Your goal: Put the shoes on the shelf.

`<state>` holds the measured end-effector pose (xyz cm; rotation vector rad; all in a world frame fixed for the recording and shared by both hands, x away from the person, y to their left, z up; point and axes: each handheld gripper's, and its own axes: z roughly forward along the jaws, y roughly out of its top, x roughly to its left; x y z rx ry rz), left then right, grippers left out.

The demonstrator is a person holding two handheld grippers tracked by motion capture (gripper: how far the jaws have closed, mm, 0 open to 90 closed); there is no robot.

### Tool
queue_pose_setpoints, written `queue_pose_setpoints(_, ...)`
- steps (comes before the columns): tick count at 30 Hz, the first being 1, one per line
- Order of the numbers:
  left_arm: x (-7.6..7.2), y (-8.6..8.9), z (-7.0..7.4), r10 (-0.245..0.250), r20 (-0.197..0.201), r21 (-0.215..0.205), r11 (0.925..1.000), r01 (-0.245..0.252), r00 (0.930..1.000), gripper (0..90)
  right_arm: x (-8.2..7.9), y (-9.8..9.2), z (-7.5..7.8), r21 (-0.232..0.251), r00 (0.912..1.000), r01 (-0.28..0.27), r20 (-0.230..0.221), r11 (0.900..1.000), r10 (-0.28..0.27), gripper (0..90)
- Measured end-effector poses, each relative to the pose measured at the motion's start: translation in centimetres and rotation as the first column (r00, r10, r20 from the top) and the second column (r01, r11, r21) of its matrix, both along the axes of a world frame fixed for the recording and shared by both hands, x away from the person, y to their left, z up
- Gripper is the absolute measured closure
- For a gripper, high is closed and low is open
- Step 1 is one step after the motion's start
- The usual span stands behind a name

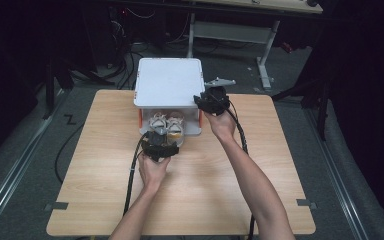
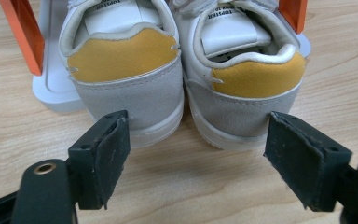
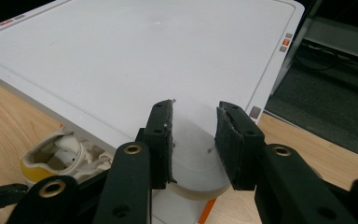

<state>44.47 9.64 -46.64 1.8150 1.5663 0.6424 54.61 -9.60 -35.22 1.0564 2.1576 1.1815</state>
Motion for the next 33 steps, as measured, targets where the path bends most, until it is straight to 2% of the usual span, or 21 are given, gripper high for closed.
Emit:
queue_pose_setpoints(2,0.2,0.1,0.0,0.004,0.002,-0.018,0.9998,-0.004,1.0000,23.5,0.0,0.0,0.0,-0.002,1.0000,-0.002,-0.002,1.000,0.002,66.2)
queue_pose_setpoints(8,0.6,0.4,-0.2,0.020,0.023,-0.034,0.9992,-0.019,0.9995,26.2,0.0,0.1,0.1,-0.007,1.0000,-0.002,-0.006,1.000,0.002,66.3)
queue_pose_setpoints(10,0.9,0.4,-0.2,0.019,0.018,-0.019,0.9996,-0.019,0.9997,26.4,0.0,0.1,0.2,-0.008,0.9999,0.000,-0.013,1.000,0.000,66.5)
queue_pose_setpoints(18,2.6,0.2,0.2,0.021,-0.017,-0.022,0.9995,-0.021,0.9996,26.6,-0.1,0.0,0.2,-0.009,0.9998,-0.007,-0.016,1.000,0.007,66.8)
queue_pose_setpoints(27,4.7,-0.2,0.3,0.037,-0.018,0.003,0.9993,-0.037,0.9992,29.3,-0.1,0.0,0.2,-0.005,0.9998,-0.009,-0.016,1.000,0.009,66.9)
queue_pose_setpoints(30,5.3,-0.4,0.2,0.044,-0.019,-0.004,0.9990,-0.044,0.9988,29.9,-0.1,0.0,0.2,-0.010,0.9997,-0.011,-0.020,1.000,0.011,66.9)
queue_pose_setpoints(32,5.7,-0.5,0.0,0.057,-0.017,-0.033,0.9978,-0.058,0.9982,30.5,0.0,-0.1,0.2,-0.013,0.9997,-0.016,-0.018,1.000,0.016,66.9)
queue_pose_setpoints(33,5.8,-0.6,-0.1,0.054,-0.004,-0.020,0.9983,-0.055,0.9985,30.3,0.0,-0.1,0.2,-0.013,0.9996,-0.019,-0.019,1.000,0.019,66.9)
